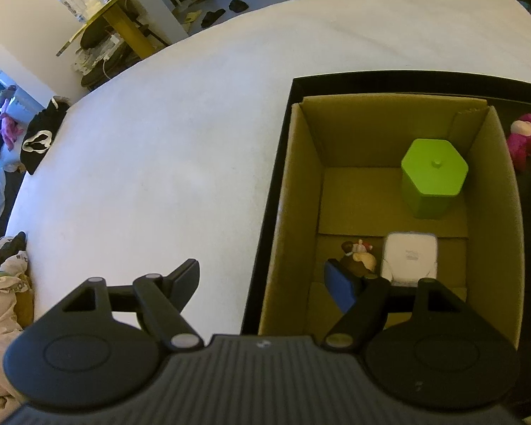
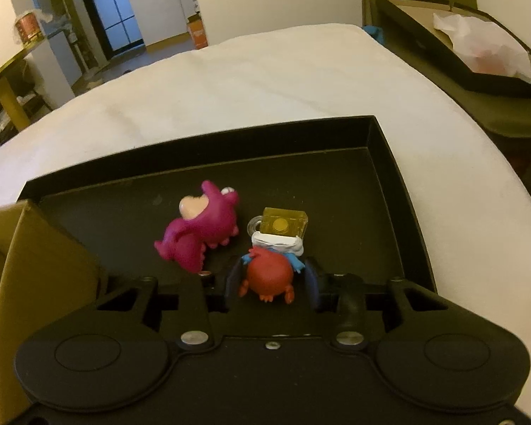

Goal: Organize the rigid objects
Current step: 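Move the right gripper to the red round figure with the yellow block, then lift the red figure with the right gripper over the cardboard box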

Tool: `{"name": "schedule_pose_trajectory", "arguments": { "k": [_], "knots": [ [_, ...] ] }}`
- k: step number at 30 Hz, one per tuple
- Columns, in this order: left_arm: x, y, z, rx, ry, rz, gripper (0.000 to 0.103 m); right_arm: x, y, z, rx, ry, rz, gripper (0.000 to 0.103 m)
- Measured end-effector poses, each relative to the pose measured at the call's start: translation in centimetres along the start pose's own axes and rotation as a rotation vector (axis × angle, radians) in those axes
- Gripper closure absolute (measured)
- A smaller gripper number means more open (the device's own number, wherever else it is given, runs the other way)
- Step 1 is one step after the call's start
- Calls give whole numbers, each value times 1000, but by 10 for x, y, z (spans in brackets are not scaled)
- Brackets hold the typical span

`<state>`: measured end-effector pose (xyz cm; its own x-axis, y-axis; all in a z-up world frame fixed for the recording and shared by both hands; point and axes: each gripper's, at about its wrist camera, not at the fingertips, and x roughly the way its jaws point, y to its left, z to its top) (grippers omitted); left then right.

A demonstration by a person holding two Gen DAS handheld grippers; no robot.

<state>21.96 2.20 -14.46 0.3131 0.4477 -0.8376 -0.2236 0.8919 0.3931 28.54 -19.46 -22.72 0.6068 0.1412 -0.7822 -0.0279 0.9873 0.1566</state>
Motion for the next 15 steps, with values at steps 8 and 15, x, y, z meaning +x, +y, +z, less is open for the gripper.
{"name": "schedule_pose_trajectory", "arguments": {
  "k": [8,15],
  "knots": [
    [2,8,-7,-30,4,-30,27,-27,5,0,-20,0,32,66],
    [4,13,-16,-53,6,-62,27,-49,3,-8,-18,-7,50,66]
  ]
}}
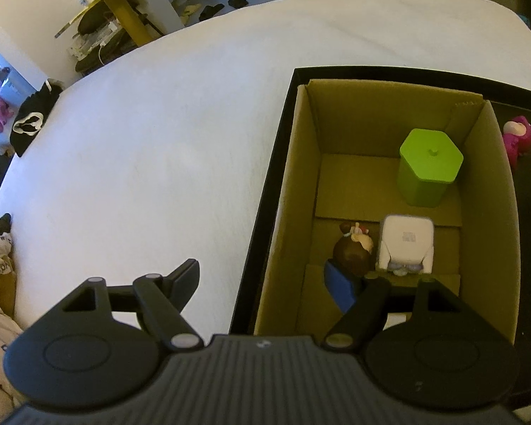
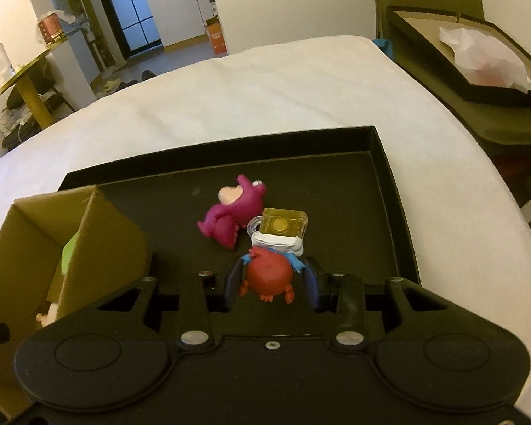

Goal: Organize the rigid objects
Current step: 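Lift the red figure with the right gripper over the cardboard box, then lower the red figure into the box beside the green box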

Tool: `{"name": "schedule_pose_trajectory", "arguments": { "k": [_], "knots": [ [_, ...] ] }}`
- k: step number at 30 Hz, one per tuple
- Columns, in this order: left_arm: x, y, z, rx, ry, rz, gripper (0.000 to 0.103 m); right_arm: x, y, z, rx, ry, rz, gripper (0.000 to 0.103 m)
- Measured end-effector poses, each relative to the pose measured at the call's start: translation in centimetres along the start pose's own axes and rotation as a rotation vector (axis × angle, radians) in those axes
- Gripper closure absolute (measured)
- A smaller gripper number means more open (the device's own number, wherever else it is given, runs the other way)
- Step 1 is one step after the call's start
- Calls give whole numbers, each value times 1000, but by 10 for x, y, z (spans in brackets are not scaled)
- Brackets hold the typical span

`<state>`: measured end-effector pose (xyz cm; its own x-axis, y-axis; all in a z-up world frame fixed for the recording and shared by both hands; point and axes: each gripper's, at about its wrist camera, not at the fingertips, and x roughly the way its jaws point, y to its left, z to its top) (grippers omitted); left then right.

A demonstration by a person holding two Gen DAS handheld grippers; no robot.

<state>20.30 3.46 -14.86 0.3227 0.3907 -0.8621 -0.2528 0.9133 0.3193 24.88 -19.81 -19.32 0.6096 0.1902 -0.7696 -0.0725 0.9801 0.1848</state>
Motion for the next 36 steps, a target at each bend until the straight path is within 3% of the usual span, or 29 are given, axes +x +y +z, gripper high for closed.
{"name": "schedule_pose_trajectory", "arguments": {
  "k": [9,22,36],
  "knots": [
    [1,12,-7,-34,-6,-37,27,-16,5,-10,-10,20,4,66],
    [7,26,-17,-53,-31,-86,27,-41,38,-3,-83,-20,-22,66],
    [13,35,-23,-91,-62,-210,31,-61,91,9,-186,-63,13,66]
  ]
}}
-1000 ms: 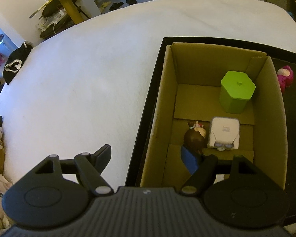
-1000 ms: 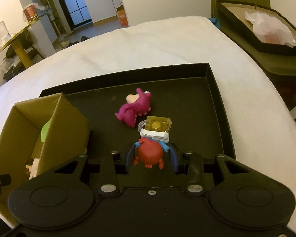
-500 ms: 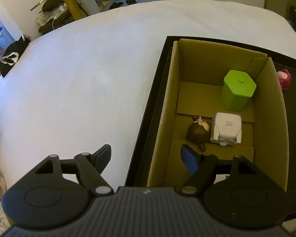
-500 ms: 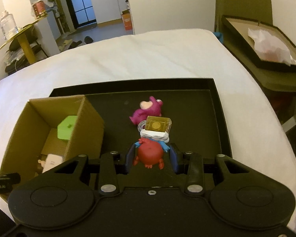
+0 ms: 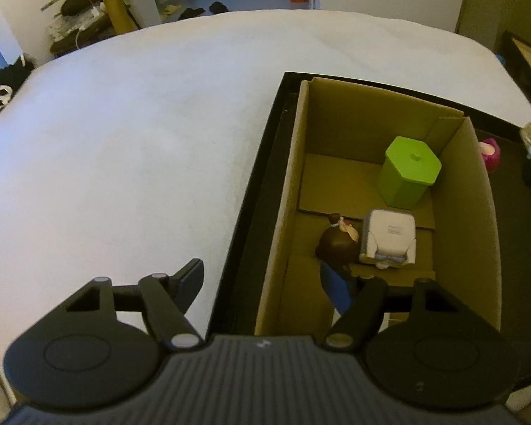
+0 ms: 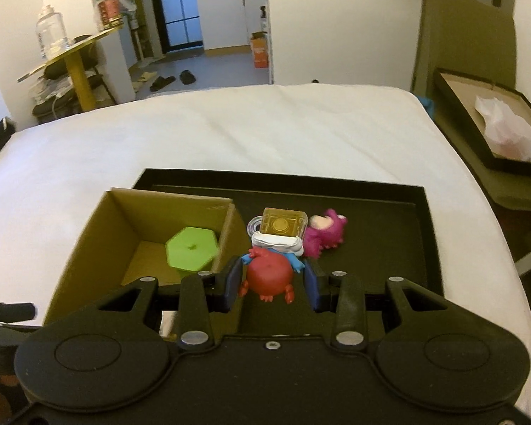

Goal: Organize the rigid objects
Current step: 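Lower the red figure into the box beside the green box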

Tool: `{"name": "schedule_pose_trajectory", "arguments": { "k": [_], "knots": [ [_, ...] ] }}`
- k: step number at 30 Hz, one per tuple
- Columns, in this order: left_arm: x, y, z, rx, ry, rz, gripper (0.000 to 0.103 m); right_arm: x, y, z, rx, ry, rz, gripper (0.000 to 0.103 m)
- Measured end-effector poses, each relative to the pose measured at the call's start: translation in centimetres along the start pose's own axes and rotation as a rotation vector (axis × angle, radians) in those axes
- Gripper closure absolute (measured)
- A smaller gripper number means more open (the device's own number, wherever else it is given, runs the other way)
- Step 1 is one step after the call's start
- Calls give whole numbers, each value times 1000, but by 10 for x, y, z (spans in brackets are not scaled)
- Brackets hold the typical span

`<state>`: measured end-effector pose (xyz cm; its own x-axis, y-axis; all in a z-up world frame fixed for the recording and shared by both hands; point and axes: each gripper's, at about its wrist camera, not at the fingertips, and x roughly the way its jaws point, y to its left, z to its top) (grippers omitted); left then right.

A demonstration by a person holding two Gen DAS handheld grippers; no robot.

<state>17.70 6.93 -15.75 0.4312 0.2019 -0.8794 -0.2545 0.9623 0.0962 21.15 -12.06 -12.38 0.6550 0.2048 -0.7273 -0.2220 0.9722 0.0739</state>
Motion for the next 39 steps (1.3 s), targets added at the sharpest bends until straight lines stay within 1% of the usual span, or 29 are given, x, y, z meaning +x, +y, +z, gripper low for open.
{"name": "schedule_pose_trajectory", "arguments": {
  "k": [2,4,6,7,9,12,15,20,33,39],
  "knots": [
    [-1,2,-2,-2,-9,-23,33,0,9,2,-20,-4,5,66],
    [-1,3,-4,0,-10,-52,39,-1,17,4,-36,-8,12,66],
    [0,3,-5,3,-10,-69,53,-1,26,7,-56,-11,21,66],
    [1,3,-6,2,-9,-73,56,-1,30,7,-66,-11,26,66],
    [3,5,-7,-7,-4,-86,70,0,38,8,-89,-11,38,66],
    [5,6,-8,-17,8,-106,81,1,50,8,-120,-5,56,66],
    [6,7,-8,-11,3,-109,87,5,61,7,-135,7,69,66],
    [8,12,-10,-32,-5,-111,91,8,76,1,-190,35,87,66],
    [8,18,-13,-45,-14,-130,91,25,112,-3,-397,108,118,65],
    [9,21,-13,-57,-10,-142,91,34,123,-5,-450,129,117,66]
  ]
}}
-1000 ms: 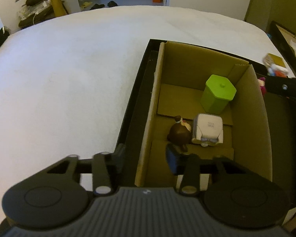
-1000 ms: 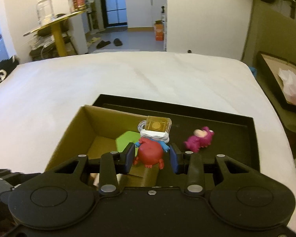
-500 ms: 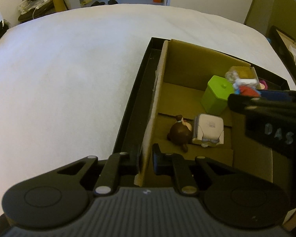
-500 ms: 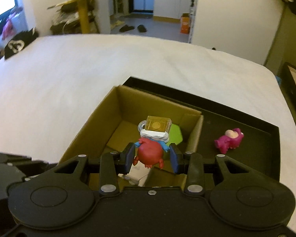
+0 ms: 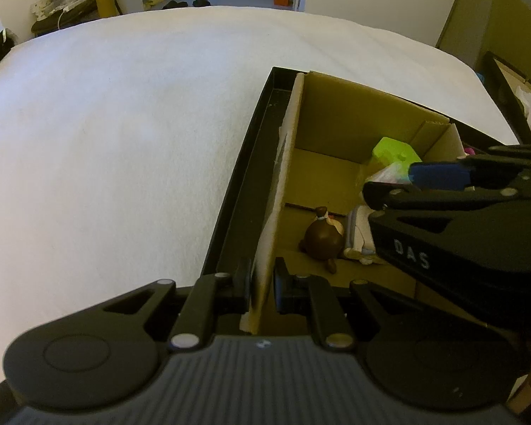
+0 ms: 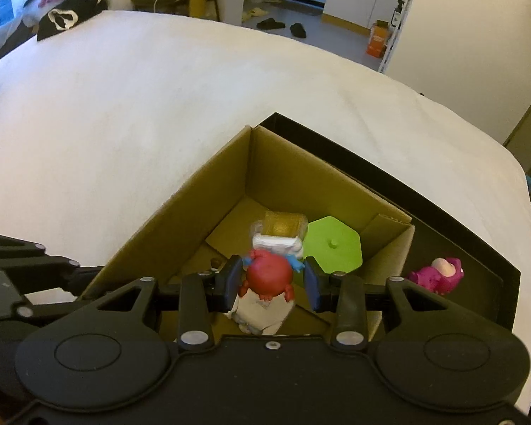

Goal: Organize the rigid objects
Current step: 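Lower the red figure into the box beside the green box, then open the right gripper and withdraw it from the box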

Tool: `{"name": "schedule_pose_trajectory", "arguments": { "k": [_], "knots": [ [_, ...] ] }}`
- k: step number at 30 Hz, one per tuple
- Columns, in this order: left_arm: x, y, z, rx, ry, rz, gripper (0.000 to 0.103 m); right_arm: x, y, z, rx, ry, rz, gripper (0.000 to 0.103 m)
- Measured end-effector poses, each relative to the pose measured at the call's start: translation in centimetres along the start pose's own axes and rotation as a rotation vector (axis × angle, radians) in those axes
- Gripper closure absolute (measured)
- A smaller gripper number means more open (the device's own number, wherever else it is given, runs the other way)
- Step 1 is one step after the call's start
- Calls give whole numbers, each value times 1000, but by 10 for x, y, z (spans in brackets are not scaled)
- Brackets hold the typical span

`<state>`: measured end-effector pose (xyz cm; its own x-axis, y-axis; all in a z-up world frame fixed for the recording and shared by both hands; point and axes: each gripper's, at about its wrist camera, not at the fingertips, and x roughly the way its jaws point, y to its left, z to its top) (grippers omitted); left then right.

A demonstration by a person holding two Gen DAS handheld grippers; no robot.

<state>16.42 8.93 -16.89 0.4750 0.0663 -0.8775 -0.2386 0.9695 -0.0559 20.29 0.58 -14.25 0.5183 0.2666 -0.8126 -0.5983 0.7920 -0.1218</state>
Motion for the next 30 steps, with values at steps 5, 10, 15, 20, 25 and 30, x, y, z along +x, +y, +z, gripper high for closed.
{"name": "schedule_pose_trajectory", "arguments": {
  "k": [5,10,15,20,25,30],
  "knots": [
    [1,0,1,1,1,3,91,0,6,1,-32,-22,1,63],
    [0,-3,0,12,-4,11,91,-10,-2,-4,5,-31,-3,60],
    [-1,-5,-1,21,-8,16,91,-29,-14,-13,27,-63,-21,46],
    [0,-7,1,29,4,35,90,-45,-34,-18,93,-99,-35,45],
    [1,-13,3,53,11,66,87,-60,-51,-26,120,-157,-36,23],
    [2,-20,4,75,24,112,83,-60,-72,-35,171,-153,-50,23]
  ]
}}
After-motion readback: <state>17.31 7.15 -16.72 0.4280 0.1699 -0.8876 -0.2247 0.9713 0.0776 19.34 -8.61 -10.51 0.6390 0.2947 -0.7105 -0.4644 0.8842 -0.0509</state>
